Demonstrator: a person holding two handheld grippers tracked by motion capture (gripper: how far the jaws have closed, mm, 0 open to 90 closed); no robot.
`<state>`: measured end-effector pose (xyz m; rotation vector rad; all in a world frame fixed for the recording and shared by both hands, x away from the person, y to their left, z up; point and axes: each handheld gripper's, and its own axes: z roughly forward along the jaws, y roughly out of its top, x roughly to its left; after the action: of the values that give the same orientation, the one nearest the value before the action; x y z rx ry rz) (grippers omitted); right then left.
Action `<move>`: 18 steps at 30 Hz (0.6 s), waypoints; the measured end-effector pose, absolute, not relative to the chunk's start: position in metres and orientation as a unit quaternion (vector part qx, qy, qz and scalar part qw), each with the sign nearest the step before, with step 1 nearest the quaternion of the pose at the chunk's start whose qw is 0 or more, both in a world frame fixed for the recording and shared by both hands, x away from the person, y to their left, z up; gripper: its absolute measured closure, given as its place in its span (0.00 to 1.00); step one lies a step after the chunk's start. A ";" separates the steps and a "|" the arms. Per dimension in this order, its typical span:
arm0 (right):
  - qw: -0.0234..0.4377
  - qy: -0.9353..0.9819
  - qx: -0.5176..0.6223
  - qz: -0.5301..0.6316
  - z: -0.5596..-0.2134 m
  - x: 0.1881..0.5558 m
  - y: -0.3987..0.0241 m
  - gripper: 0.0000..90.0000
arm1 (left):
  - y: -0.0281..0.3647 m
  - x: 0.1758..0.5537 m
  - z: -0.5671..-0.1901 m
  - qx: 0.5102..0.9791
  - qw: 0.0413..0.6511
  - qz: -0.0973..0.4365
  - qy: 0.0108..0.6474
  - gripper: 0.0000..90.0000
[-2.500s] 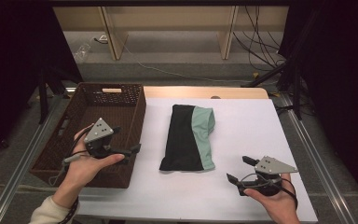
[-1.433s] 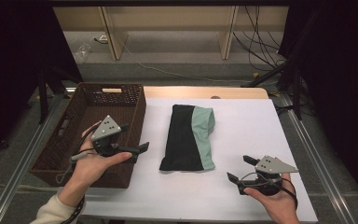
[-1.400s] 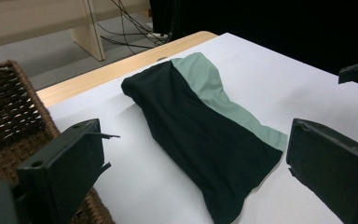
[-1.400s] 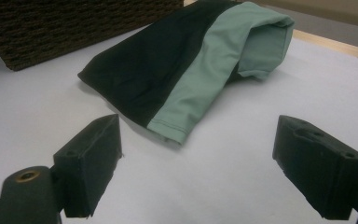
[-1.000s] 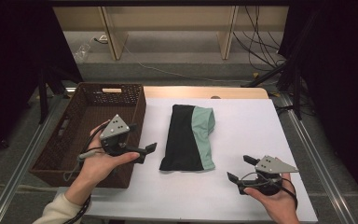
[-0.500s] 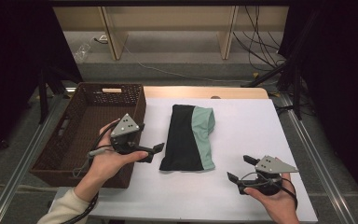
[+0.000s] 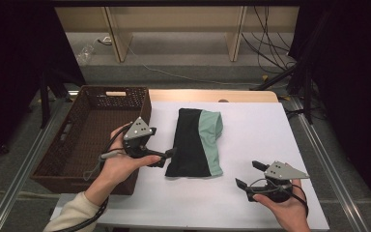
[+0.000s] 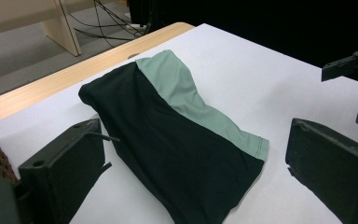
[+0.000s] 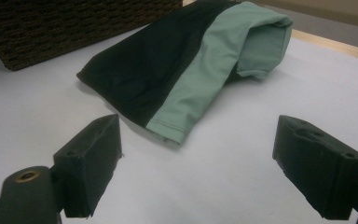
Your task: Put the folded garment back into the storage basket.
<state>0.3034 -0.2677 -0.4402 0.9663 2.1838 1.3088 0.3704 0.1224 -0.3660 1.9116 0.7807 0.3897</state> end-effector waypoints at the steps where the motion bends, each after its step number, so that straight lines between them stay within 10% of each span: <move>1: 0.208 0.784 0.347 0.470 -0.440 0.303 -0.268 0.18 | 0.122 0.371 -0.366 0.789 0.497 0.160 0.323 0.04; 18: 0.209 0.785 0.348 0.468 -0.440 0.303 -0.268 0.18 | 0.109 0.378 -0.369 0.793 0.495 0.154 0.321 0.05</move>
<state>0.3033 -0.2681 -0.4399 0.9682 2.1838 1.3035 0.3777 0.1090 -0.3692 1.9213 0.7777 0.3725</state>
